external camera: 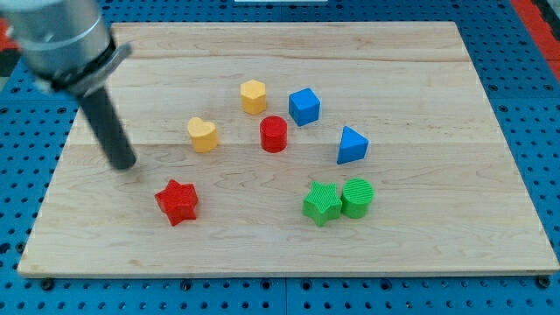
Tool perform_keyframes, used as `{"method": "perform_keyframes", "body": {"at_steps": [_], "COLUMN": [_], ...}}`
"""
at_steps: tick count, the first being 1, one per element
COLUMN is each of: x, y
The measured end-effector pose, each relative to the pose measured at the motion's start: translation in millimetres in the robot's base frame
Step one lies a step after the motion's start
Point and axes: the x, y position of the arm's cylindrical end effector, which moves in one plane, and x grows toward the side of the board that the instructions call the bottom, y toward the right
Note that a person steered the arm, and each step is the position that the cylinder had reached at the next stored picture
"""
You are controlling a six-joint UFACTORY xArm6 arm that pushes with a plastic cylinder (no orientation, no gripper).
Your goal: Slide the red star right a bit
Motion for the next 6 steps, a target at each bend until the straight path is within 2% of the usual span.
{"method": "perform_keyframes", "body": {"at_steps": [1, 3, 5, 6], "x": [36, 36, 49, 89], "y": [37, 94, 116, 189]}}
